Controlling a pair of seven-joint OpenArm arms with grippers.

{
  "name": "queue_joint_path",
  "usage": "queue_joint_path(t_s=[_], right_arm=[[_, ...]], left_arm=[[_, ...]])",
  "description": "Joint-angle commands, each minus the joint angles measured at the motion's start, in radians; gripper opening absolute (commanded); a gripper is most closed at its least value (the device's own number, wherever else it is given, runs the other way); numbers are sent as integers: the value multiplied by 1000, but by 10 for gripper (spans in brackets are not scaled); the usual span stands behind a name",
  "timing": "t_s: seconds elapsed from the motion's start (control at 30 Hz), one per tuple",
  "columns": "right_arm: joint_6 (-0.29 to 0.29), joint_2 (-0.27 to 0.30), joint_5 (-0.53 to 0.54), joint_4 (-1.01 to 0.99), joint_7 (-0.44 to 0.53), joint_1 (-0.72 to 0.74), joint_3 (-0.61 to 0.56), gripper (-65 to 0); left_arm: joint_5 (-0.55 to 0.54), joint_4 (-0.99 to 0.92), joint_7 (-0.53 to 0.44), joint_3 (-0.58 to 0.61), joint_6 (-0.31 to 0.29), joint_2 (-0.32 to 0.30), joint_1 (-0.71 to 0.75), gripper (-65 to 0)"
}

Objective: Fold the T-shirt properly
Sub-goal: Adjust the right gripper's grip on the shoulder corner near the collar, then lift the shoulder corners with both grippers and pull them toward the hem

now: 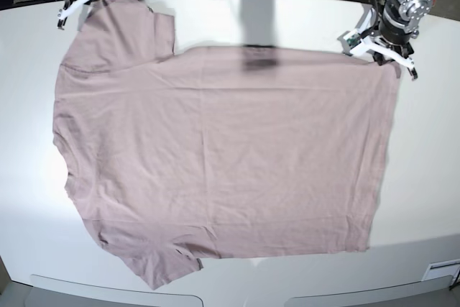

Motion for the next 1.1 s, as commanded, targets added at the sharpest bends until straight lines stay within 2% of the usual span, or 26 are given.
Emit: queue_joint_path(t_s=[0.0,0.1,0.3,0.47,0.6,0.87,1.0,1.07], right_arm=[[-27,13,17,32,8,-5,5,-650],[-57,14,34,93,-2,-5,5,-650],[-114,13,44,180,-7,-4,6,-650],[-202,5,43,187,-39,39,17,-650],[-237,-48,47,187,-47,116,19,-650],[-249,-154,74,187,-48,200,19,-650],[-269,-205,74,187,-56,249,19,-650],[-269,-228,69,187,-84,276,19,-650]], left_arm=[[-71,-31,66,8,-70,-9,29,-650],[-70,-31,48,8,-28,-9,28,-650],[-59,-31,47,8,-23,-9,28,-650],[-9,-31,35,8,67,-9,23,-650],[-11,-28,-3,8,95,-9,9,-650],[-10,94,-14,6,127,-9,5,-650],[-11,153,-40,6,182,-9,-17,-650],[-11,158,-34,6,188,-8,-53,-650]])
